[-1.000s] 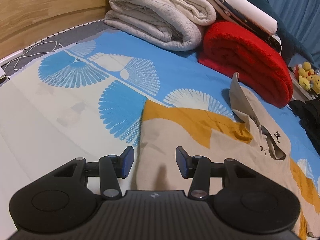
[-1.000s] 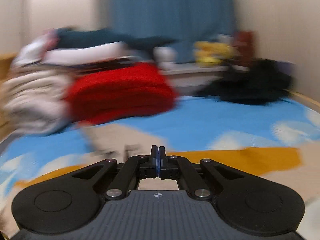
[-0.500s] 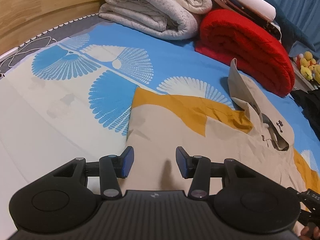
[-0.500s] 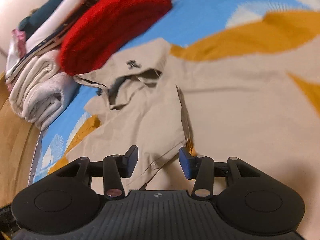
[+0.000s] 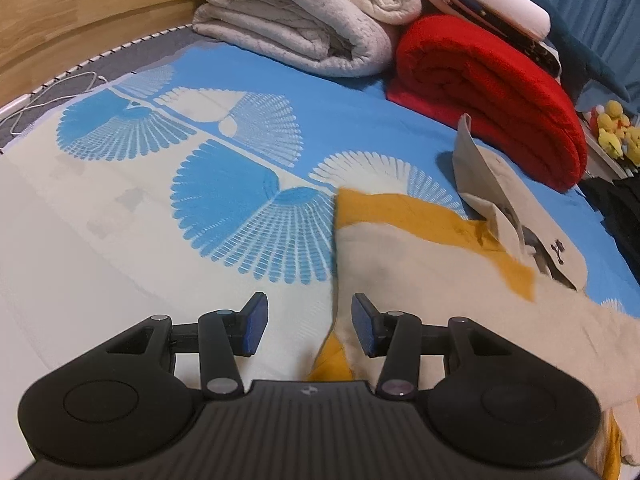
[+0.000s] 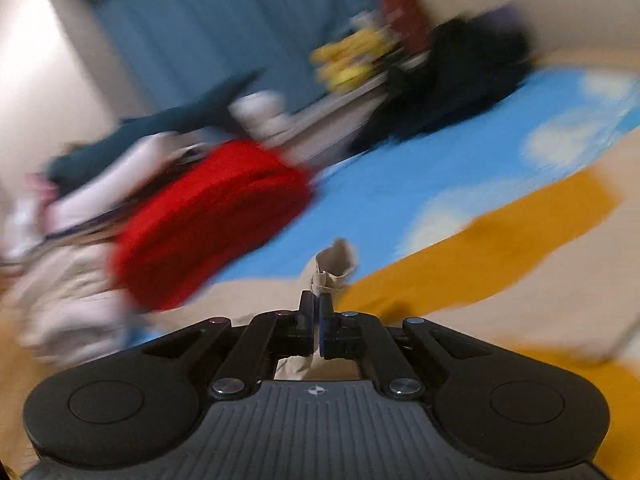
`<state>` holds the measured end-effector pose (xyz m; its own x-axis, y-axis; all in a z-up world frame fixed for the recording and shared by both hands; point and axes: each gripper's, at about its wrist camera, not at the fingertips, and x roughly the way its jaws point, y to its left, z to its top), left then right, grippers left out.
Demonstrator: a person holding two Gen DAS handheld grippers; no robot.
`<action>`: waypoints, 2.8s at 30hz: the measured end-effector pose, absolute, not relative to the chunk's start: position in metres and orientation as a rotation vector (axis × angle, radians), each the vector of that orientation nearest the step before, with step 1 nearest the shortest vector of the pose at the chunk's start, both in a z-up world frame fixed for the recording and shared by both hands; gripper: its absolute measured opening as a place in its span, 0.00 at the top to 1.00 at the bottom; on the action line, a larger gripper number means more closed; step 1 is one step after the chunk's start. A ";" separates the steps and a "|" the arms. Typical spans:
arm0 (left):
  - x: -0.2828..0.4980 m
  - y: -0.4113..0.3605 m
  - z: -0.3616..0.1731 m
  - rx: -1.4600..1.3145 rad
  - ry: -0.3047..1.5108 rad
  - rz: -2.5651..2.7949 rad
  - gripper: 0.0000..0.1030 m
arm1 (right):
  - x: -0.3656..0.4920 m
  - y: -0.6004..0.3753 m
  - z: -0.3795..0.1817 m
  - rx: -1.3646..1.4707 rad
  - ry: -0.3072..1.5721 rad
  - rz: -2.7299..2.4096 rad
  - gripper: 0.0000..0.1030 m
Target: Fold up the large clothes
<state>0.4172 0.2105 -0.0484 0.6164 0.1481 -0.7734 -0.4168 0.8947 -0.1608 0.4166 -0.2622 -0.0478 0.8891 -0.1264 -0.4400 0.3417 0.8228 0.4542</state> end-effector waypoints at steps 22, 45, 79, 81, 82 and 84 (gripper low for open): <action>0.428 0.141 -0.092 -0.158 0.975 0.105 0.46 | 0.449 -0.336 -0.116 0.655 0.763 -0.259 0.67; 0.412 0.052 -0.075 -0.031 0.947 -0.016 0.39 | 0.344 -0.578 -0.099 0.735 0.540 -0.609 0.63; 0.411 0.065 -0.074 -0.030 0.940 -0.002 0.39 | 0.365 -0.628 -0.126 0.762 0.437 -0.745 0.98; 0.411 0.074 -0.068 -0.052 0.929 0.011 0.39 | 0.375 -0.603 -0.094 0.653 0.379 -0.737 0.99; 0.411 0.078 -0.065 -0.064 0.923 0.018 0.39 | 0.382 -0.580 -0.071 0.569 0.344 -0.714 0.99; 0.410 0.088 -0.059 -0.087 0.911 0.031 0.39 | 0.396 -0.523 -0.030 0.405 0.280 -0.612 0.99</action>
<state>0.4102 0.0885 -0.0588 0.6128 -0.0100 -0.7902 -0.0641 0.9960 -0.0623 0.3957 -0.5234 -0.0300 0.7850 -0.4973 -0.3694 0.6048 0.7444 0.2831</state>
